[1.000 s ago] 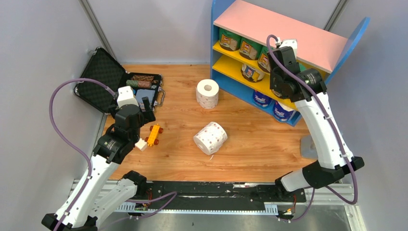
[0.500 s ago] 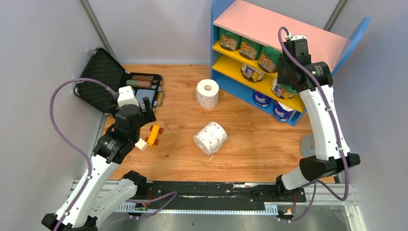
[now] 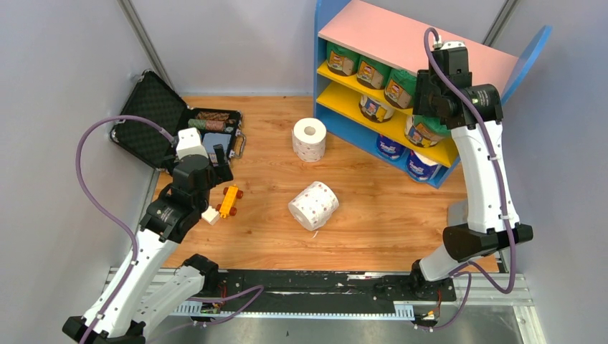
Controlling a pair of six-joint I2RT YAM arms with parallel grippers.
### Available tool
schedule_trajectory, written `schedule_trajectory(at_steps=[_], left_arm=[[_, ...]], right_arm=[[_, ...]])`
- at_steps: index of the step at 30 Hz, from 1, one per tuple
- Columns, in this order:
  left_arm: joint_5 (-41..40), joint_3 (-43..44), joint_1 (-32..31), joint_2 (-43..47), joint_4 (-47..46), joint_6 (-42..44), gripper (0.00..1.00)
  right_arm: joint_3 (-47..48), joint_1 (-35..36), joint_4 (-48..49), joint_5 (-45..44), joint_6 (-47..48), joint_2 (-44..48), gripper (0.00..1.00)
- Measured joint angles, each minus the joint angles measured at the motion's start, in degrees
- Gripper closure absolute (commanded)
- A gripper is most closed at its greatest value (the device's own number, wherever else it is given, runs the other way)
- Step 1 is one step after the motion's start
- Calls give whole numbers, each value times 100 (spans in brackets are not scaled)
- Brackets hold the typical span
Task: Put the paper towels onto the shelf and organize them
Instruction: Place the paper towel at the center of the board.
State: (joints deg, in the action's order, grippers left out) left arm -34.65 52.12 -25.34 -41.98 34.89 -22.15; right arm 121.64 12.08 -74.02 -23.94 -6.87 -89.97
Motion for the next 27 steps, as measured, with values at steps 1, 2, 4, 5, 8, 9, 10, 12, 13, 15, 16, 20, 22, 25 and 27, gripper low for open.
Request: schedule_trajectory(at_steps=[1, 2, 4, 5, 8, 9, 10, 12, 13, 15, 16, 20, 22, 25, 27], left_arm=[[0, 0, 0, -7, 0, 0, 0], [0, 0, 0, -9, 0, 0, 0], [0, 0, 0, -13, 0, 0, 0], [-2, 0, 0, -13, 0, 0, 0], [0, 0, 0, -13, 0, 0, 0], [0, 0, 0, -13, 0, 0, 0], [0, 0, 0, -13, 0, 0, 0], [0, 0, 0, -13, 0, 0, 0], [0, 0, 0, -13, 0, 0, 0], [9, 0, 0, -13, 0, 0, 0], [11, 0, 0, -13, 0, 0, 0], [15, 0, 0, -13, 0, 0, 0], [15, 0, 0, -13, 0, 0, 0], [17, 0, 0, -13, 0, 0, 0], [17, 0, 0, -13, 0, 0, 0]], right_arm=[[24, 0, -2, -13, 9, 0, 58], [37, 2, 0, -22, 28, 0, 61], [39, 7, -2, -22, 68, 0, 64], [39, 7, -7, -22, 83, -2, 66], [39, 7, -57, -50, 125, -24, 70], [39, 11, -61, -79, 151, -44, 71], [39, 13, -66, -107, 175, -68, 72], [39, 24, -59, -144, 227, -107, 72], [37, 28, -59, -144, 249, -111, 72], [37, 26, -57, -114, 280, -114, 73], [37, 26, -59, -87, 315, -118, 73], [57, 28, -31, -35, 444, -173, 75], [96, 28, -35, -42, 468, -205, 75], [157, 31, -50, -72, 470, -249, 75], [177, 50, -61, -129, 492, -258, 72]])
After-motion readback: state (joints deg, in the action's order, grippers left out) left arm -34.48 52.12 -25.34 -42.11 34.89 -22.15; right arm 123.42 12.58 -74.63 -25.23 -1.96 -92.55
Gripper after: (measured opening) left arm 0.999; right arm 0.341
